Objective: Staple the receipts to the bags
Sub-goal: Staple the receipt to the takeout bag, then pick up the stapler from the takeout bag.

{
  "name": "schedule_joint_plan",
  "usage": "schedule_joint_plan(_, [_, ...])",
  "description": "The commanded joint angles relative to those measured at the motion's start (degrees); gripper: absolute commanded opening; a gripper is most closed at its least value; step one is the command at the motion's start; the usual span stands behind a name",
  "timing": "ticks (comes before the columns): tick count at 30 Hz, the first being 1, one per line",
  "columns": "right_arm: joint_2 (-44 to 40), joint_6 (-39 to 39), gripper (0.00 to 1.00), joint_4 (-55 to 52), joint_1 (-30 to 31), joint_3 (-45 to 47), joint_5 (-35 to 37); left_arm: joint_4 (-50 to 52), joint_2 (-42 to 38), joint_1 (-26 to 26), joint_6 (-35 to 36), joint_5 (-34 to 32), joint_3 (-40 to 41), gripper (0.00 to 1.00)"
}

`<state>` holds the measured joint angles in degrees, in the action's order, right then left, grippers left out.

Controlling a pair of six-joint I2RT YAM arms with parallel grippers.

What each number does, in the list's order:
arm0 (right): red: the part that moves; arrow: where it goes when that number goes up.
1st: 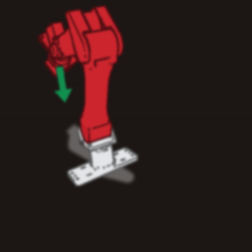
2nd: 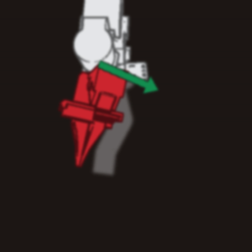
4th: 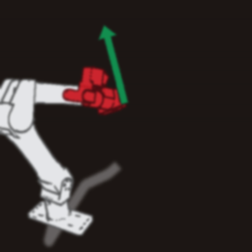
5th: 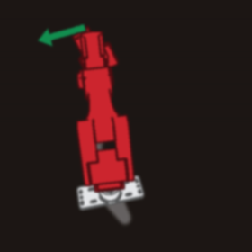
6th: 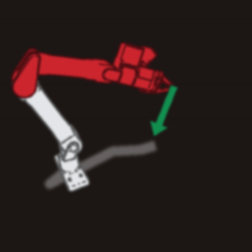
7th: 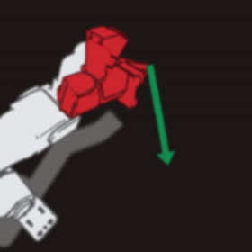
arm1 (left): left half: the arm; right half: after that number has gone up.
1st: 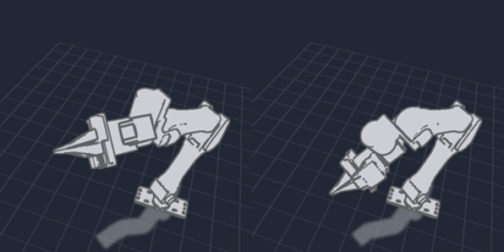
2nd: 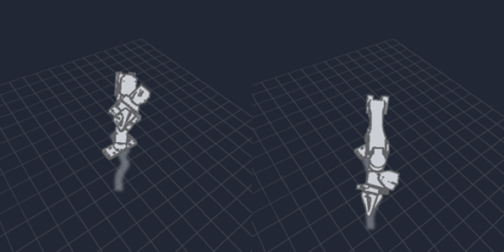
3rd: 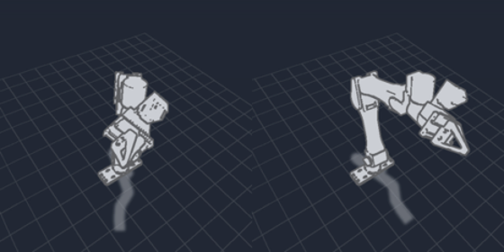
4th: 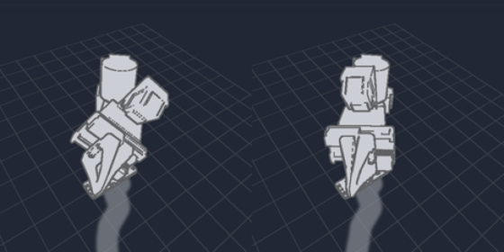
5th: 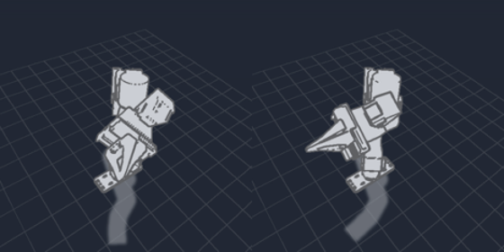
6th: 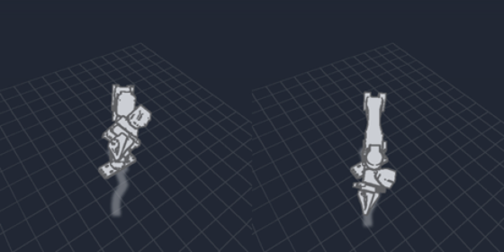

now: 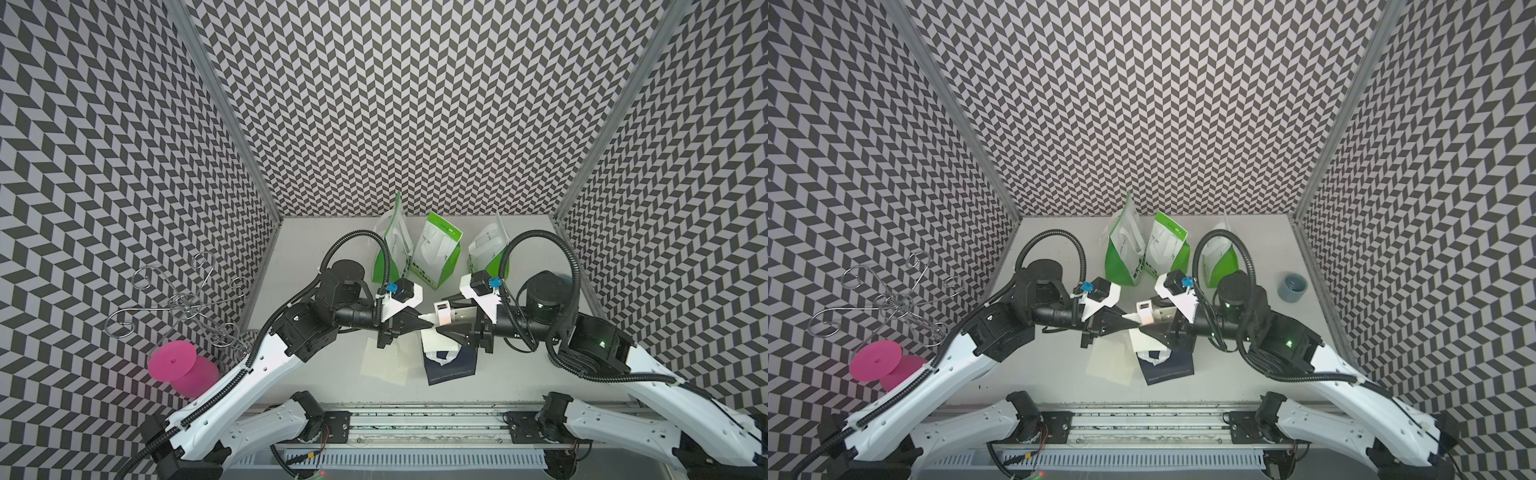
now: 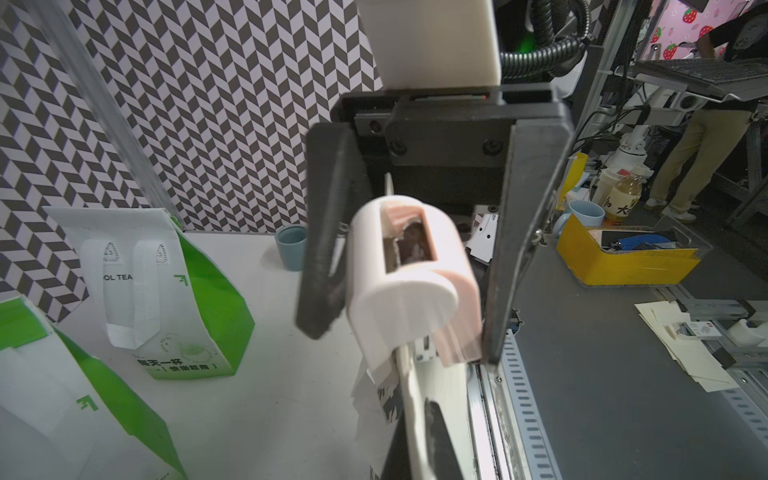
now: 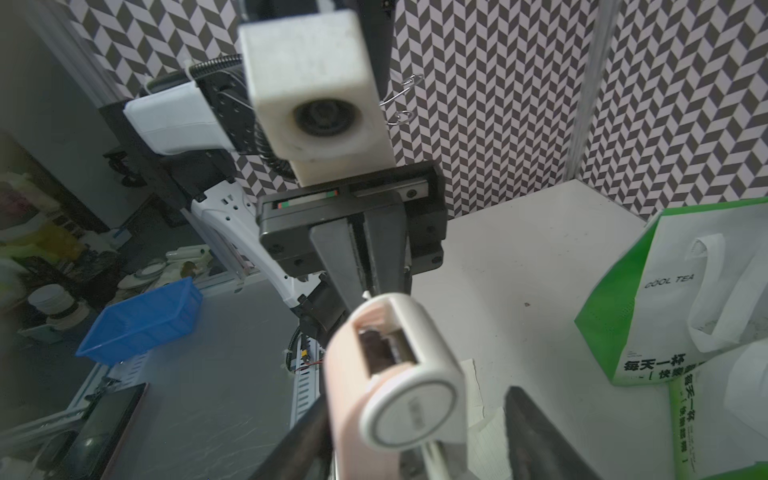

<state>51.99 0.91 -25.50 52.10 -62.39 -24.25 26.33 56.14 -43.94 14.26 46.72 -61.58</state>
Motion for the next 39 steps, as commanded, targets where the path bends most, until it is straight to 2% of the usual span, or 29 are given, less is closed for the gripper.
schedule_joint_plan(1, [0.8, 0.6, 0.38, 3.1, -1.3, 0.9, -1.9, -2.1, -1.2, -0.9, 0.3, 4.2, 0.1, 0.0])
schedule_joint_plan(4, [1.2, -0.1, 0.18, 4.3, -1.3, 1.8, -0.9, -4.4, -1.7, -1.5, -1.0, 5.3, 0.7, 0.0])
schedule_joint_plan(6, [1.4, -0.6, 0.0, 4.9, -1.3, 2.3, 0.5, -6.0, -1.8, -2.1, -2.3, 5.9, 1.2, 0.0])
schedule_joint_plan(14, [0.6, -2.6, 0.0, 8.1, -1.3, 4.4, 4.7, -7.3, -0.6, -5.5, -3.2, 1.0, 2.2, 0.0])
schedule_joint_plan(15, [0.7, -4.0, 0.0, 7.9, -1.2, 4.1, 8.5, -7.7, -0.6, -5.5, -3.7, -0.2, 2.2, 0.0])
schedule_joint_plan(16, [0.4, -4.5, 0.12, 8.4, -1.3, 4.5, 10.7, -8.0, -0.7, -5.5, -4.0, -0.9, 2.3, 0.0])
schedule_joint_plan(17, [-0.3, -4.5, 0.51, 10.5, -1.3, 5.8, 10.8, -8.2, -0.8, -5.5, -4.4, -2.1, 2.3, 0.0])
schedule_joint_plan(18, [-1.2, -5.4, 0.73, 12.2, -1.3, 6.5, 11.8, -8.8, -1.1, -5.5, -5.5, -3.9, 2.5, 0.0])
schedule_joint_plan(20, [-2.9, -6.4, 0.92, 14.9, -1.3, 6.9, 14.4, -9.5, -1.5, -5.5, -6.8, -6.9, 2.9, 0.0])
schedule_joint_plan(21, [-3.3, -6.3, 0.96, 15.5, -1.3, 6.2, 15.2, -10.5, -1.9, -5.6, -8.1, -9.1, 3.3, 0.0])
schedule_joint_plan(24, [-2.8, -5.6, 1.0, 16.6, -1.3, 3.1, 16.8, -12.4, -2.9, -5.5, -11.3, -15.0, 4.3, 0.0])
schedule_joint_plan(31, [-3.4, -4.8, 1.0, 22.6, -1.3, 0.3, 21.8, -13.8, -2.5, -5.8, -18.4, -23.9, 4.5, 0.0])
schedule_joint_plan(35, [-1.4, -3.3, 0.91, 20.7, -0.9, -1.3, 19.5, -14.2, -1.8, -7.3, -21.3, -28.2, 3.6, 0.0])
schedule_joint_plan(39, [0.4, -1.9, 0.82, 19.9, 1.9, -0.7, 24.1, -13.7, -0.9, -8.7, -21.2, -30.1, 2.5, 0.0])
